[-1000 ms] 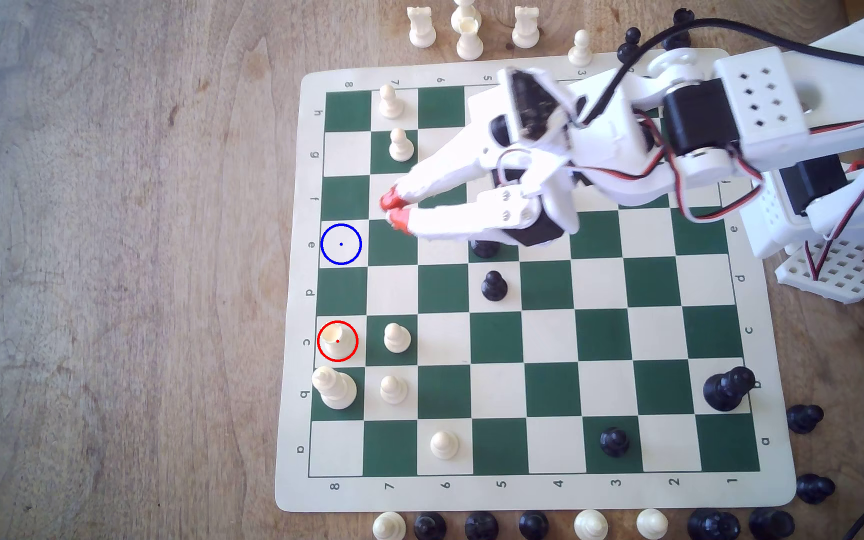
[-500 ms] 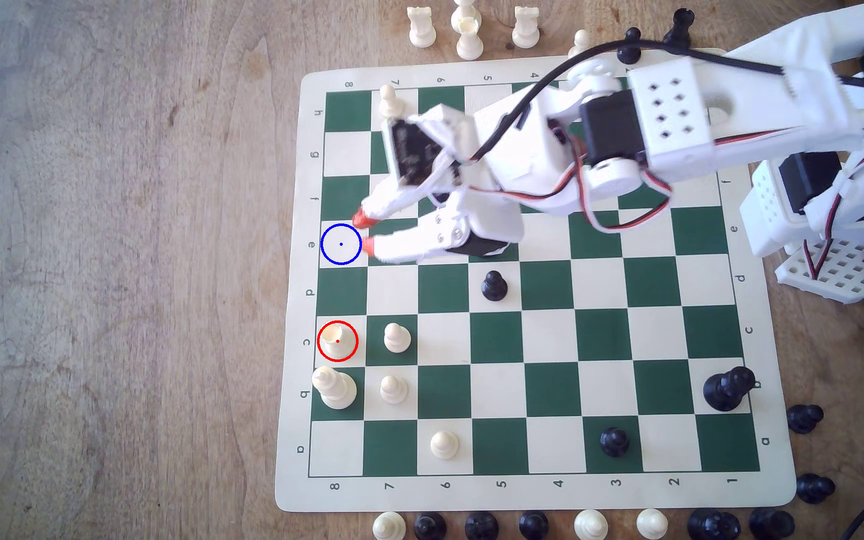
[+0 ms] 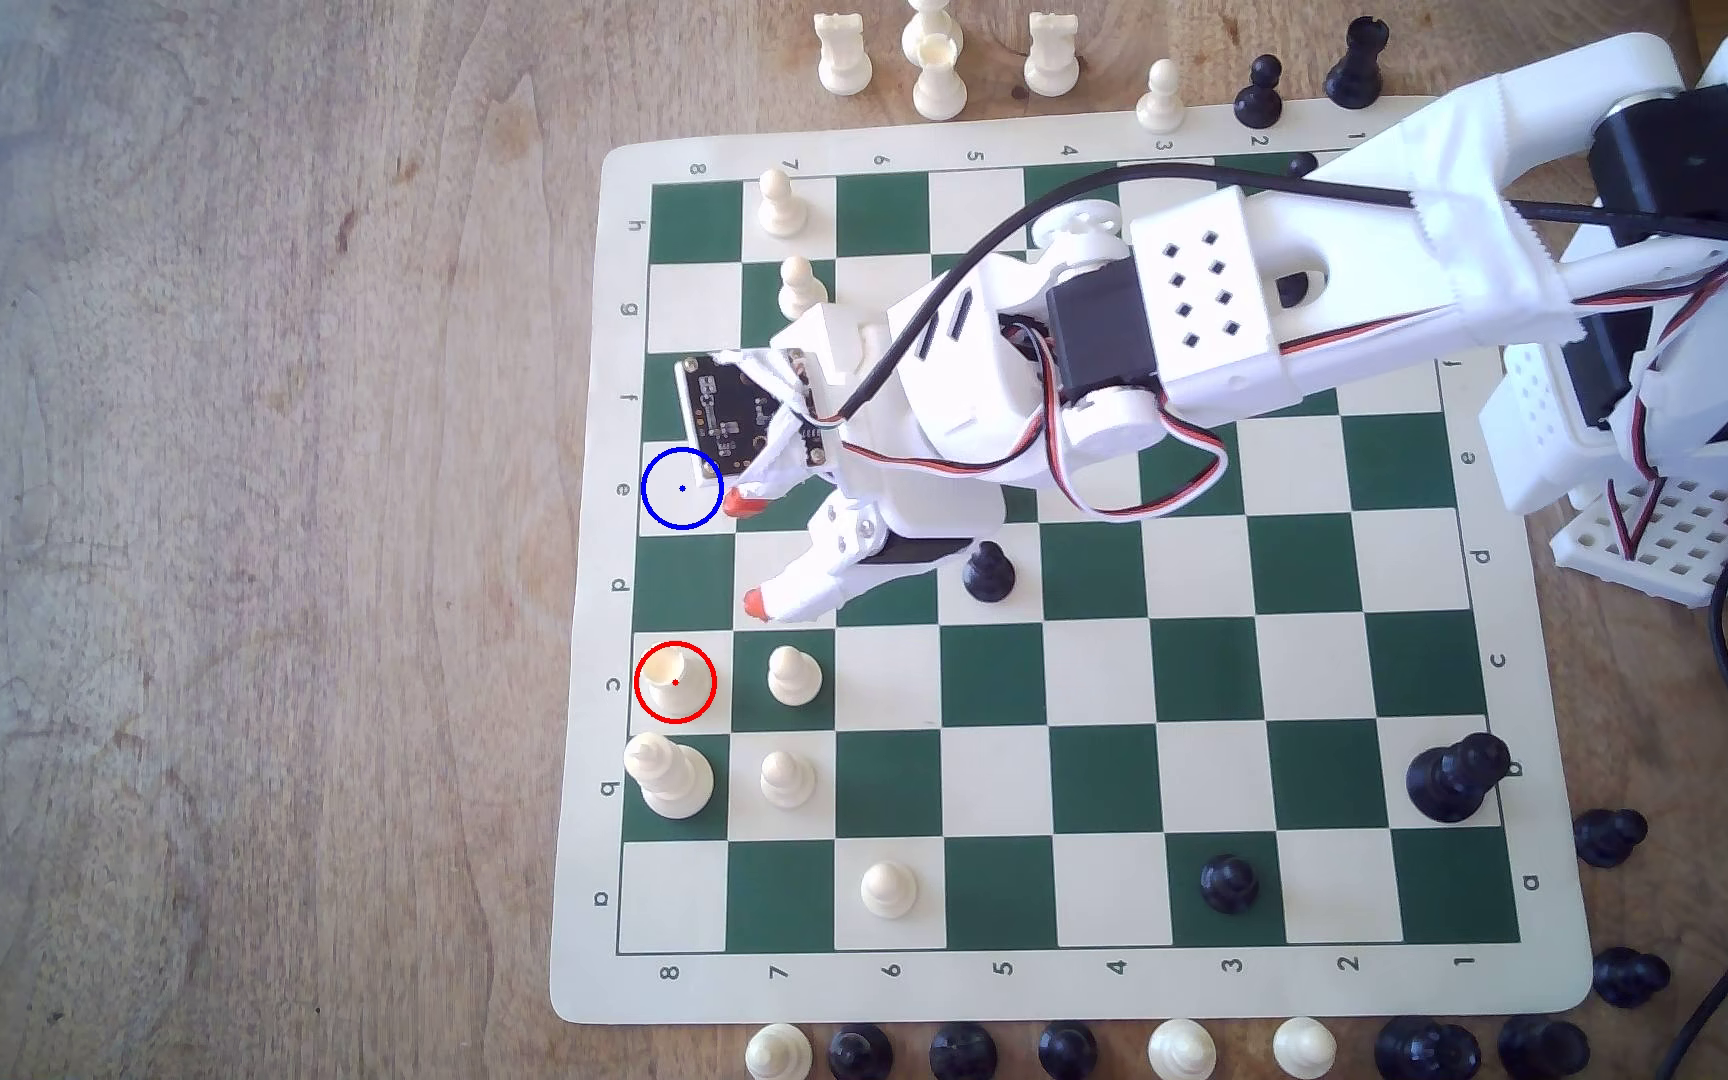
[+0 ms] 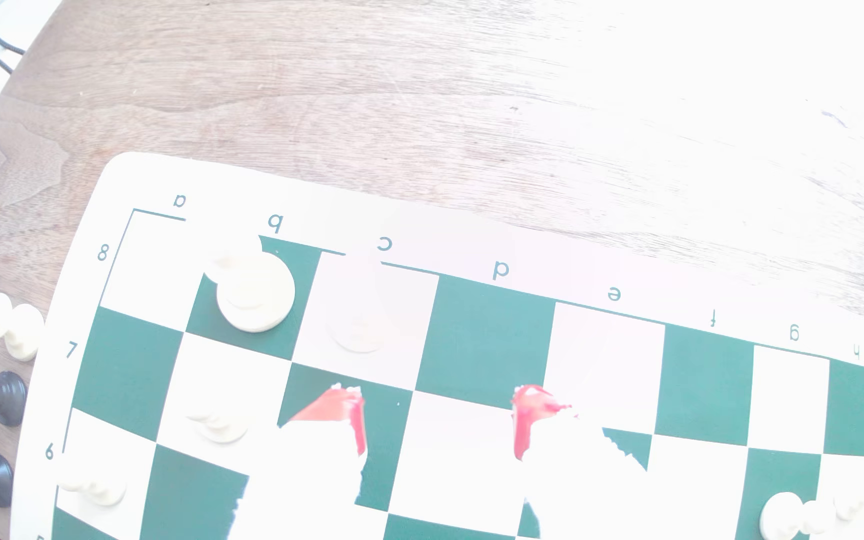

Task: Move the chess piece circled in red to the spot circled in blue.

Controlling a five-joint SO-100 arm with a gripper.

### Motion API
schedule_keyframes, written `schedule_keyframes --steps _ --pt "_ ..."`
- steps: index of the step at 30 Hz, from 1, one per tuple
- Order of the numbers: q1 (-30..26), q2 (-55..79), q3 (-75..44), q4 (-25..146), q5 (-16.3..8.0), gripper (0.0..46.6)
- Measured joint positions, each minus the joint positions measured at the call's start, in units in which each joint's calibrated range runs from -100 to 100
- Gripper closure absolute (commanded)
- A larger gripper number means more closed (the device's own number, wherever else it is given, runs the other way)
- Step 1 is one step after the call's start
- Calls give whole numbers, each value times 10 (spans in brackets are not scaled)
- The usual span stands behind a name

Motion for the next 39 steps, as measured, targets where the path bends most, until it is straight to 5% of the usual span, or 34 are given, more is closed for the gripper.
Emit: schedule_keyframes --steps 18,39 --pt "-32 152 -149 -6 -31 318" --pt "-33 231 -228 -5 -31 326"
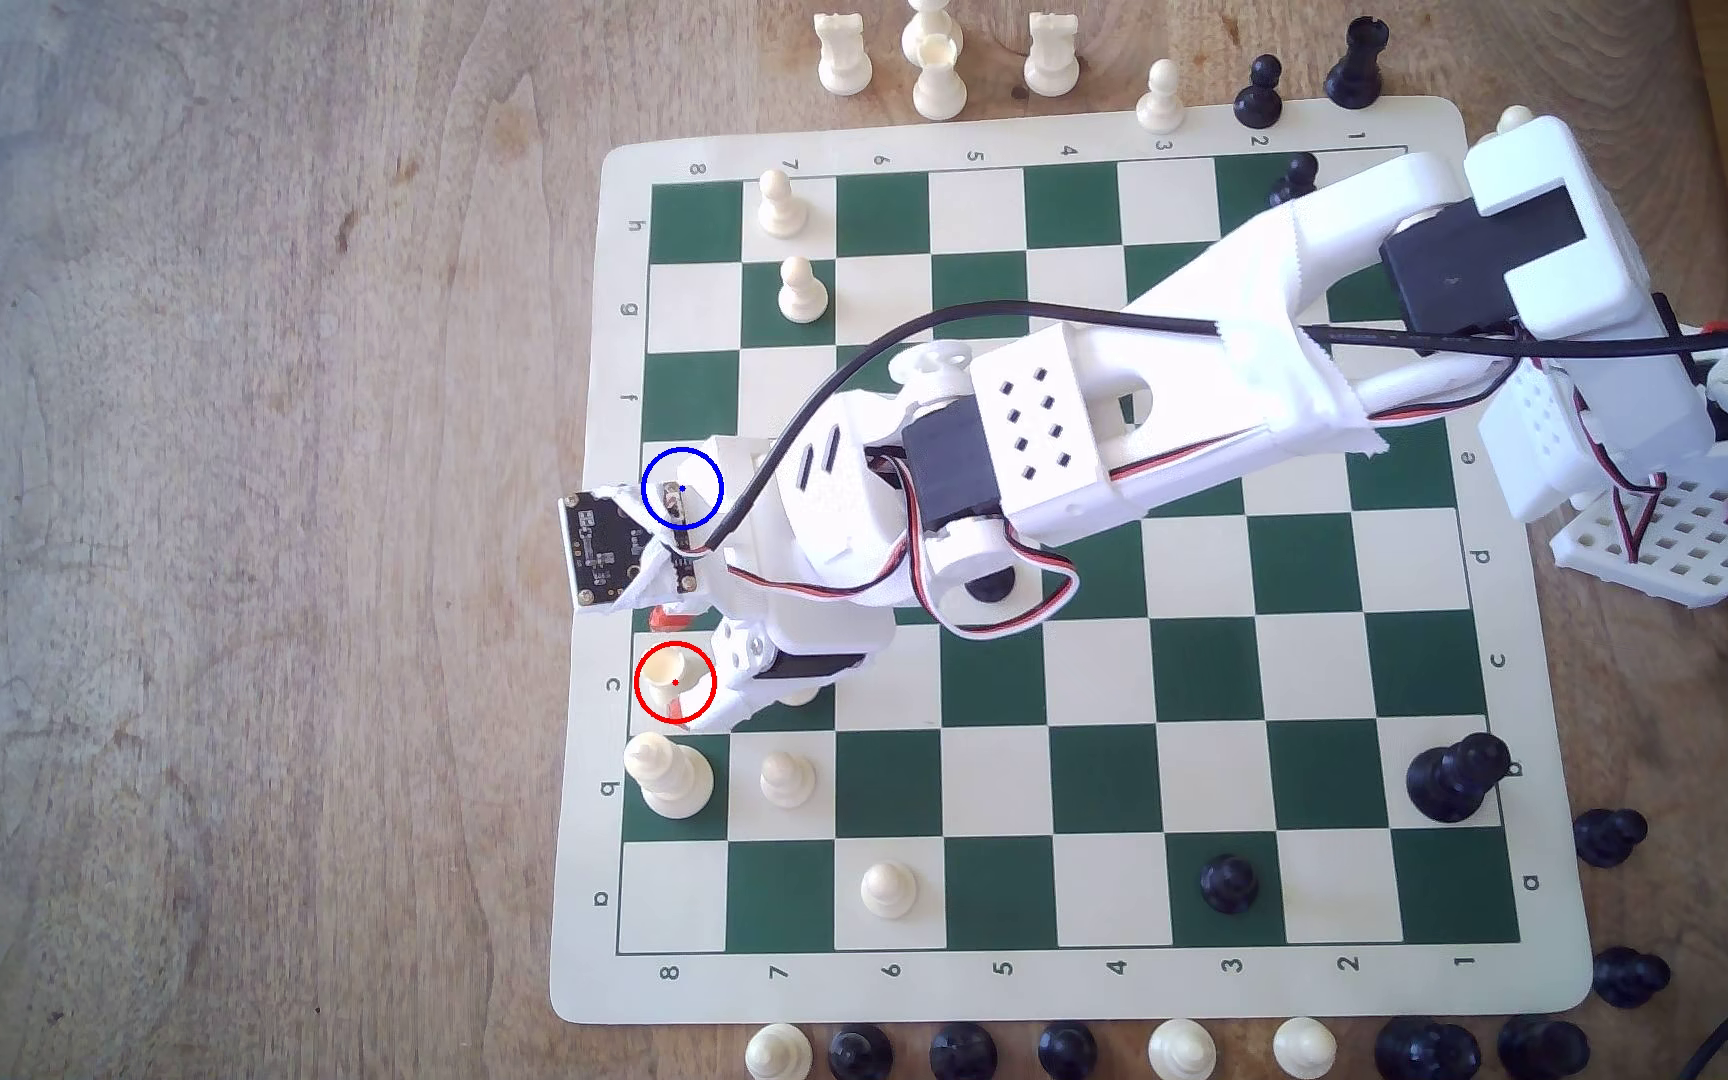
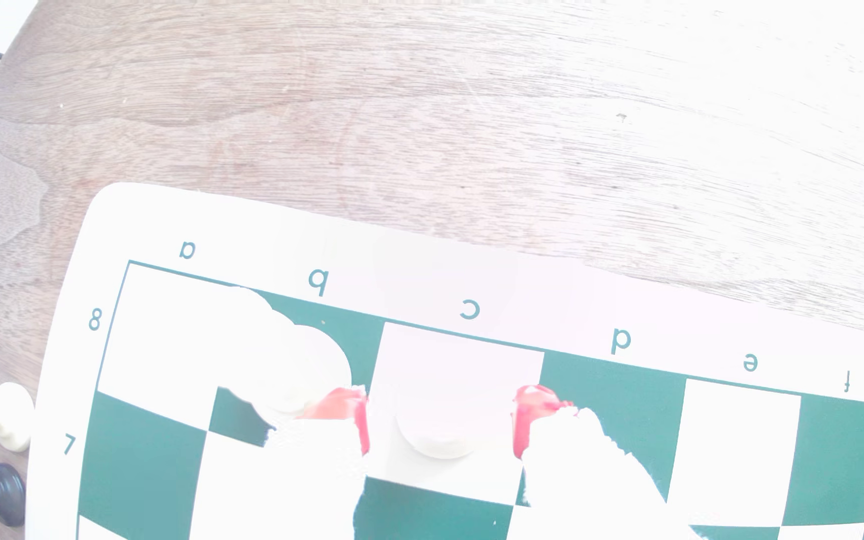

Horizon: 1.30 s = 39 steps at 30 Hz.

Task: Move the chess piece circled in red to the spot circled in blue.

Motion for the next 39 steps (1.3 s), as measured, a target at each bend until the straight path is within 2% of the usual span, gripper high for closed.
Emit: schedule_keyframes --steps 18,22,27,39 --pt "-1 28 -21 0 -4 346" --pt "-1 28 -21 0 -4 362" --pt "-1 28 -21 0 -4 425" --pt "-1 28 -24 2 -12 433"
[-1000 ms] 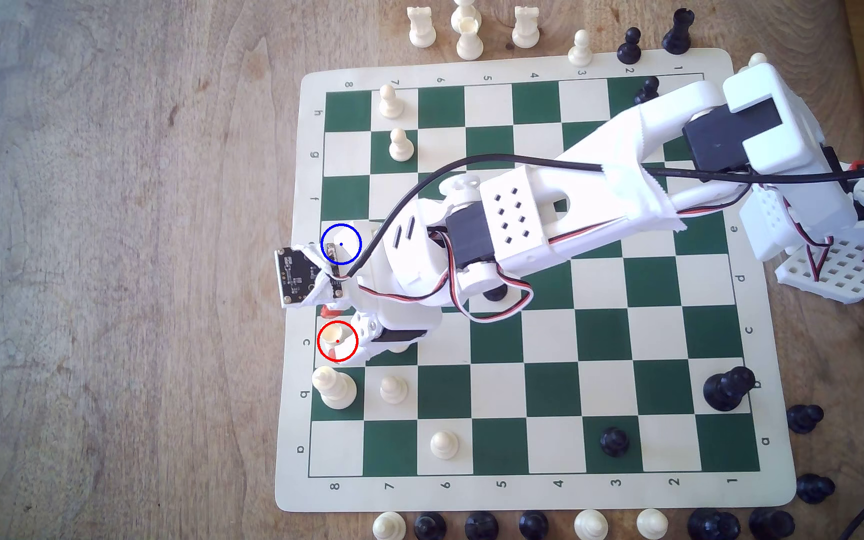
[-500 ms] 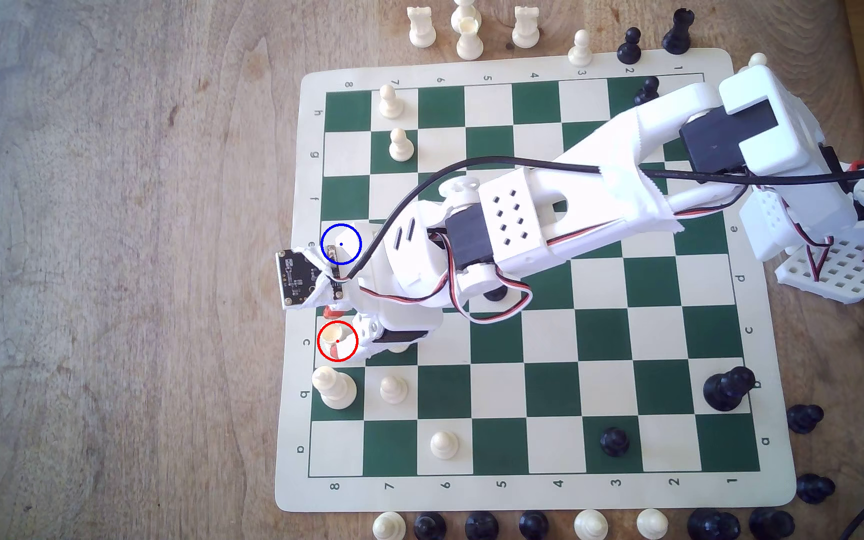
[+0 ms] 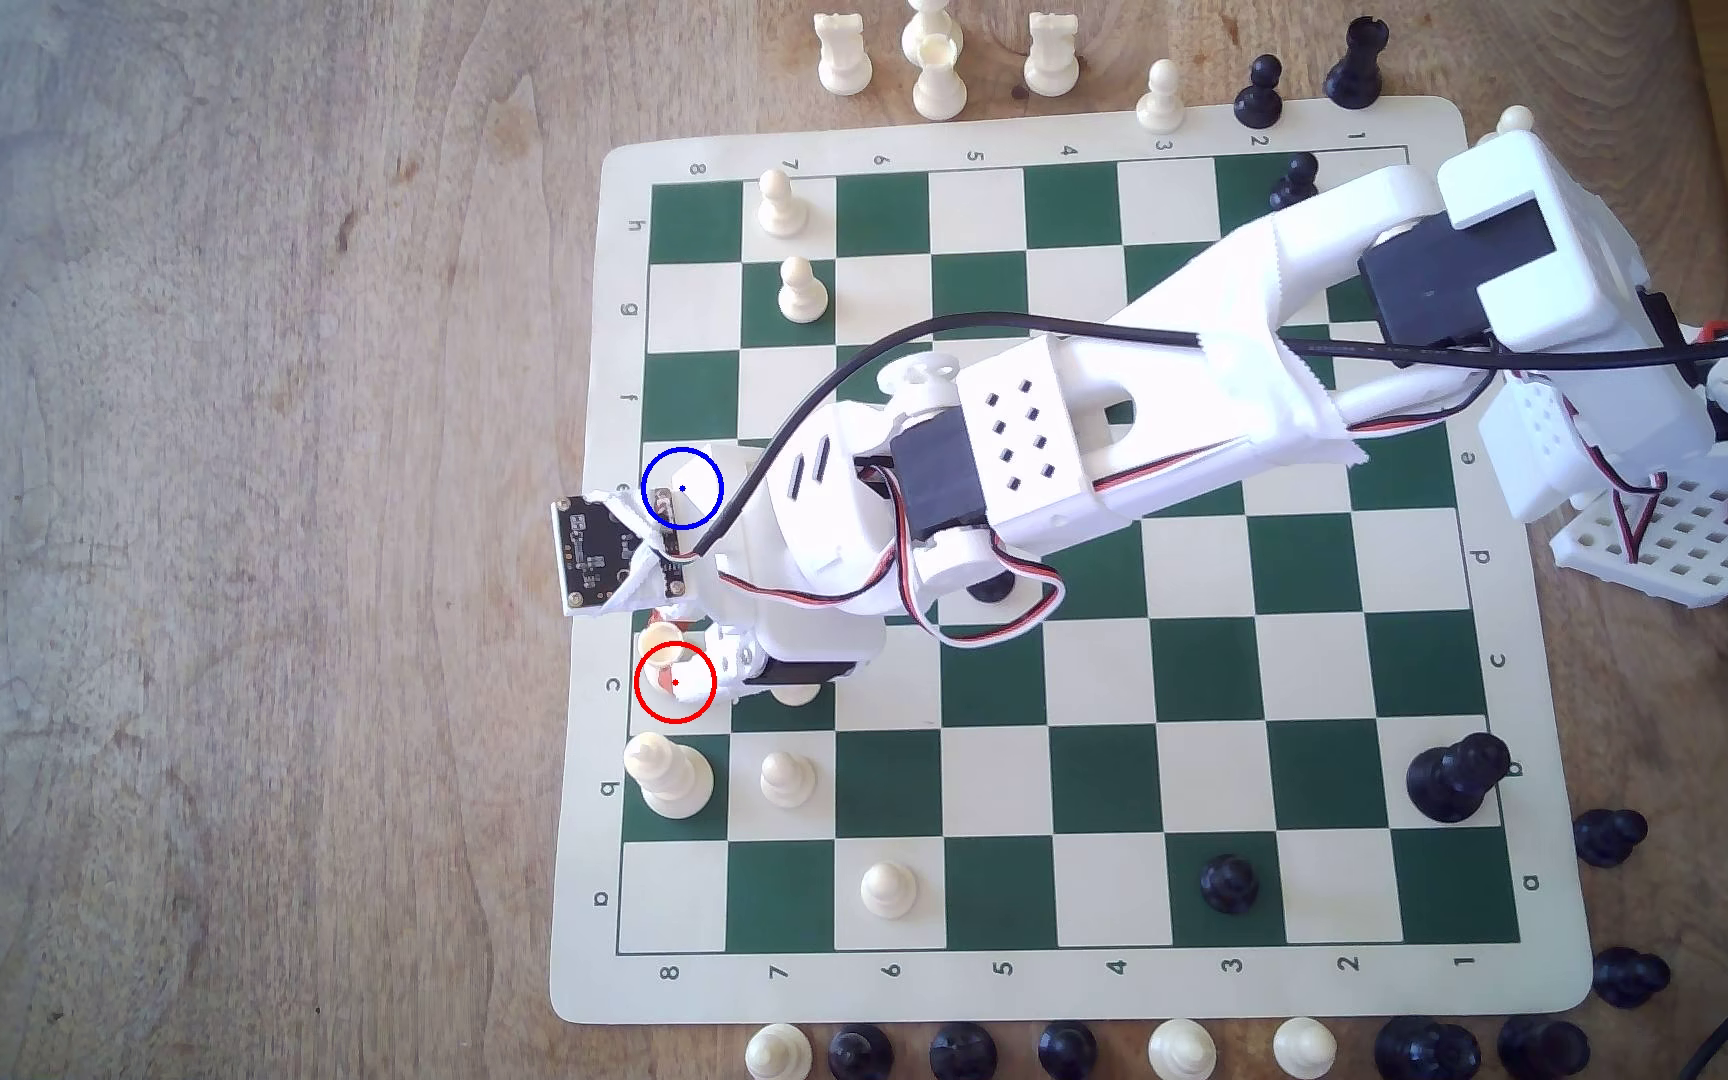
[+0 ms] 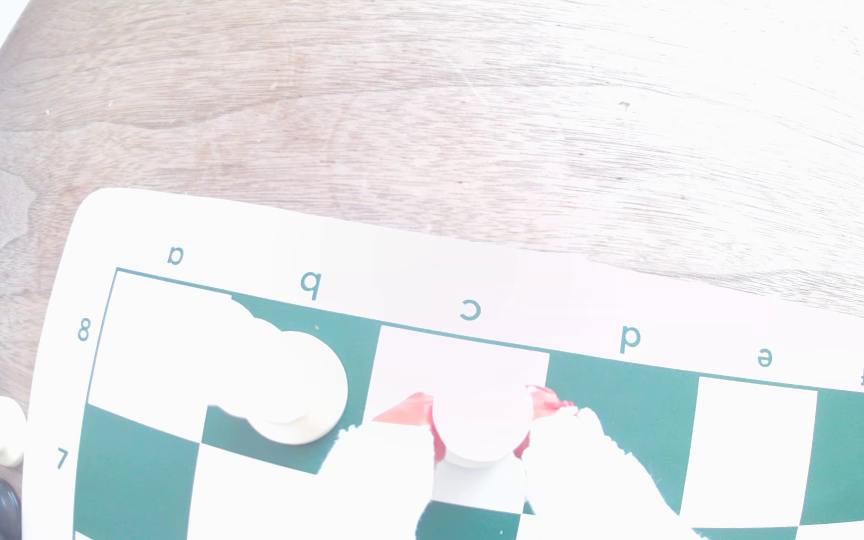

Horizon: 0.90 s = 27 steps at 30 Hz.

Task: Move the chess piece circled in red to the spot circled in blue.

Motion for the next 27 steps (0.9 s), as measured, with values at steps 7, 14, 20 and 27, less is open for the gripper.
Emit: schedule_keyframes --steps 7,14,20,27 --pt "5 0 -61 52 -15 434" --pt "34 0 -61 68 -17 443" --pt "63 -21 -53 68 -10 445" --pt "91 -37 -7 57 -4 446"
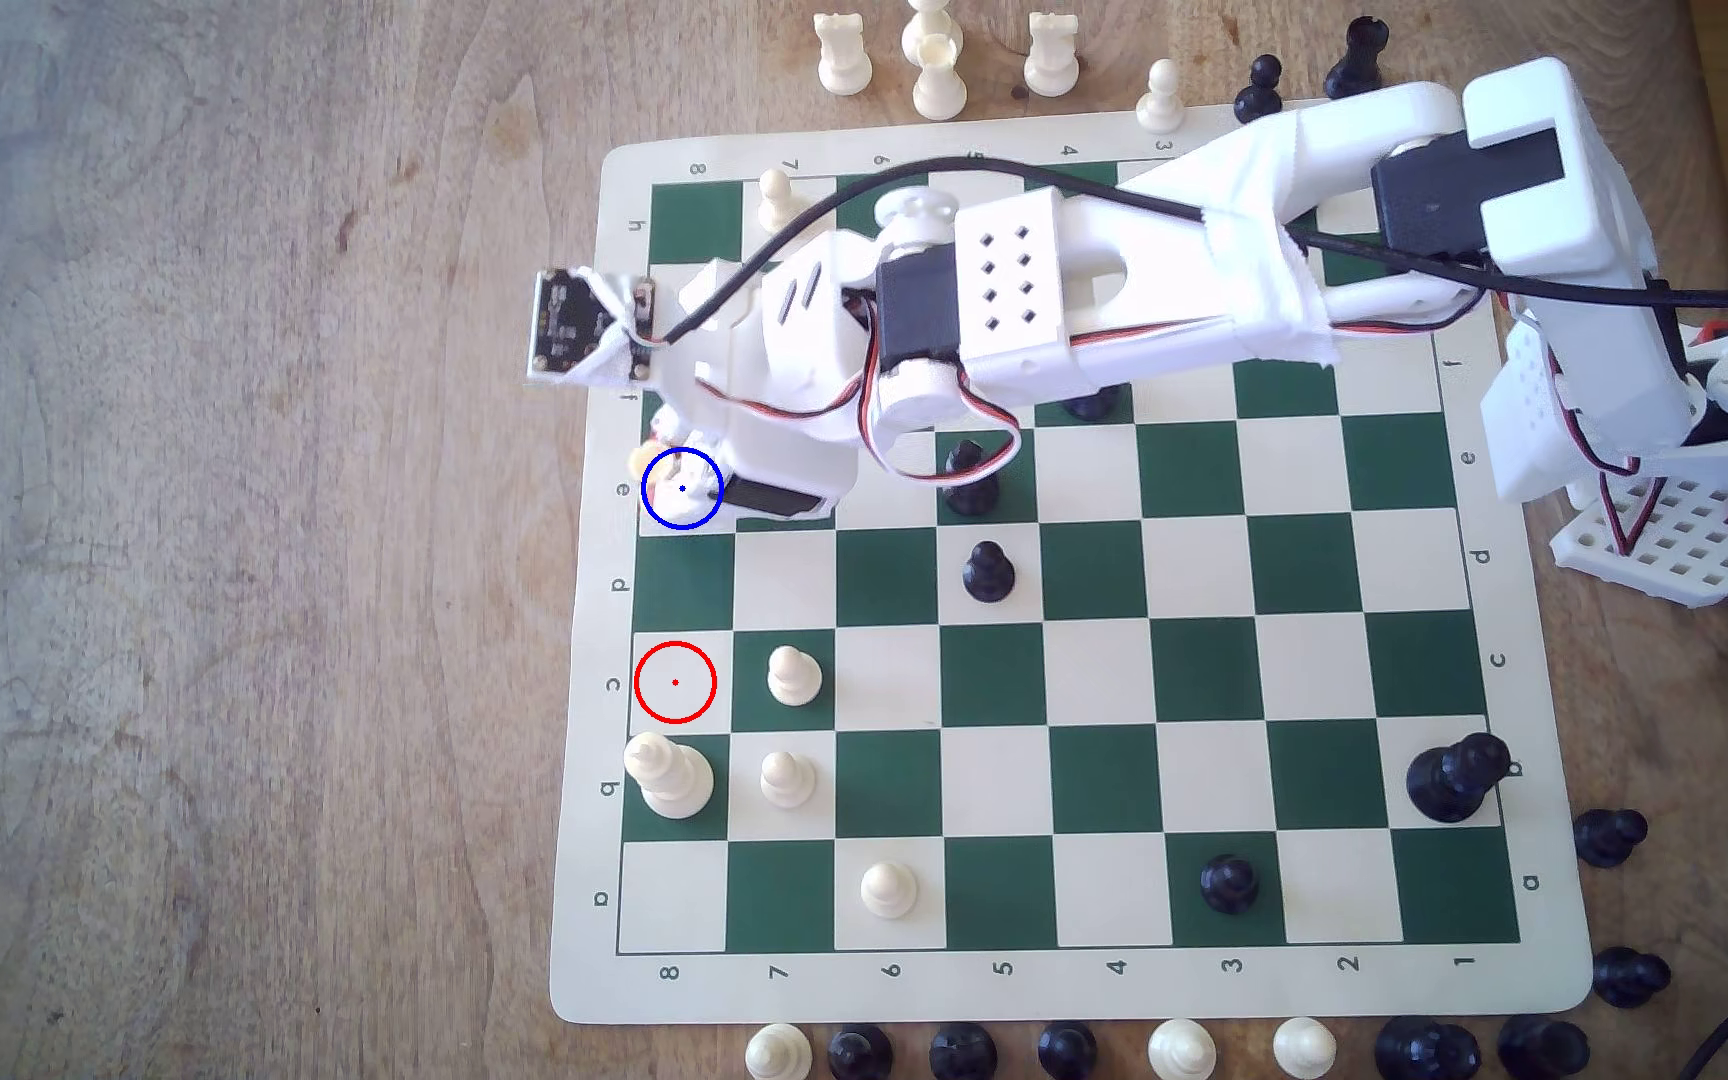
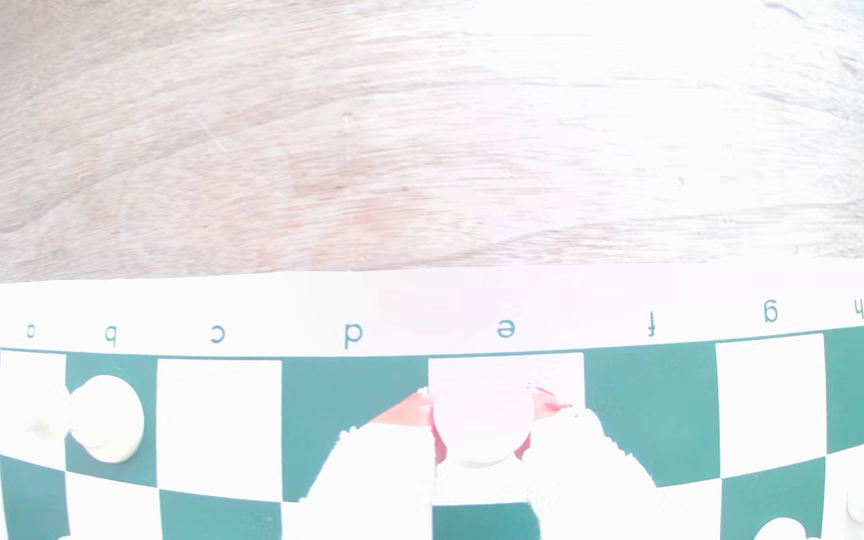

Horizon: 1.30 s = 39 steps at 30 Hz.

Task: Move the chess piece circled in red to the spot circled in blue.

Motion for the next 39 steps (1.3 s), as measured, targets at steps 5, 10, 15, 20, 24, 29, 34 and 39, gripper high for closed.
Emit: schedule_keyframes --steps 5,10,15,20,24,29,34,39 --pt "14 -9 50 -30 2 446" --pt "13 -9 50 -45 2 446" --pt "13 -9 50 -49 2 446" --pt "13 -1 49 -49 2 446" --pt "12 14 49 -52 2 446" --pt "11 16 49 -53 3 445" --pt "11 16 49 -53 3 397" --pt "11 26 44 -63 1 383"
